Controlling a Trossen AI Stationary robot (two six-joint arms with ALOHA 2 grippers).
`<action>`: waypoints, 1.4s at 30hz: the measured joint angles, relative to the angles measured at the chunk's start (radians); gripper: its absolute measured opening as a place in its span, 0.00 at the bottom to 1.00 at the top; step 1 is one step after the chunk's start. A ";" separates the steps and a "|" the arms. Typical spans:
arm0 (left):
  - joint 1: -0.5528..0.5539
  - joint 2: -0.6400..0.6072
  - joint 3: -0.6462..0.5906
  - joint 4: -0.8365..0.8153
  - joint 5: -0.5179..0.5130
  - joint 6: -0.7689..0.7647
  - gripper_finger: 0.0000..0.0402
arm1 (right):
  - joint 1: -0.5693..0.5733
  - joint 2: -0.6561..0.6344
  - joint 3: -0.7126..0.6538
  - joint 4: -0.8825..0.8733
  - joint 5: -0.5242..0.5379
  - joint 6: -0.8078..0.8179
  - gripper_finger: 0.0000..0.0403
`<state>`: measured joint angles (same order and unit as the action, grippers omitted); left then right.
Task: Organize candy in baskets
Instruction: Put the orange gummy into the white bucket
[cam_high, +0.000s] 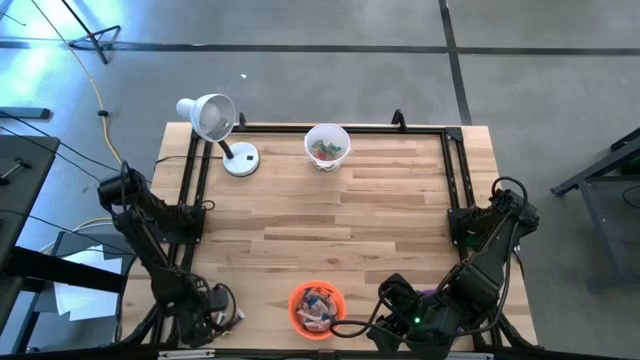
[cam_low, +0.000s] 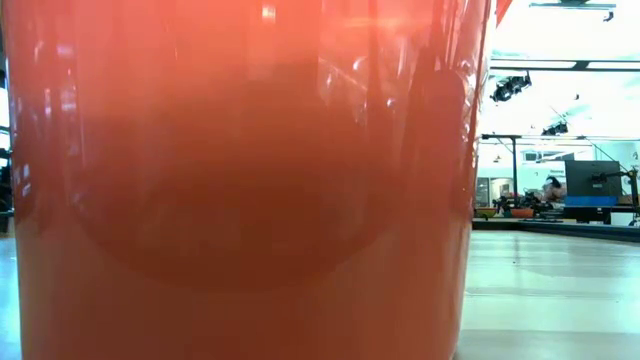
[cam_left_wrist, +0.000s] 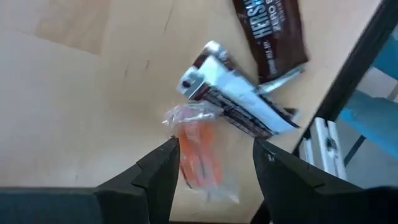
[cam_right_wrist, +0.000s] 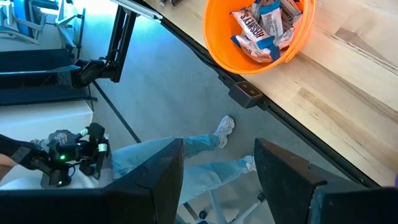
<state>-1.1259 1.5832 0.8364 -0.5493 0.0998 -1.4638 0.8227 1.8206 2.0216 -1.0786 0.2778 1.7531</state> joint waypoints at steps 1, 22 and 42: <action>0.000 0.010 0.000 0.004 0.000 0.000 0.47 | 0.000 0.000 0.000 0.000 0.000 0.000 0.47; 0.014 0.091 0.002 0.054 0.006 0.000 0.30 | 0.000 0.000 0.000 0.000 -0.001 0.000 0.47; 0.068 -0.006 0.022 0.008 0.038 0.040 0.03 | 0.000 0.000 0.000 0.000 0.000 0.000 0.47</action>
<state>-1.0582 1.5775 0.8582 -0.5412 0.1376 -1.4238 0.8225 1.8206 2.0216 -1.0786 0.2775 1.7531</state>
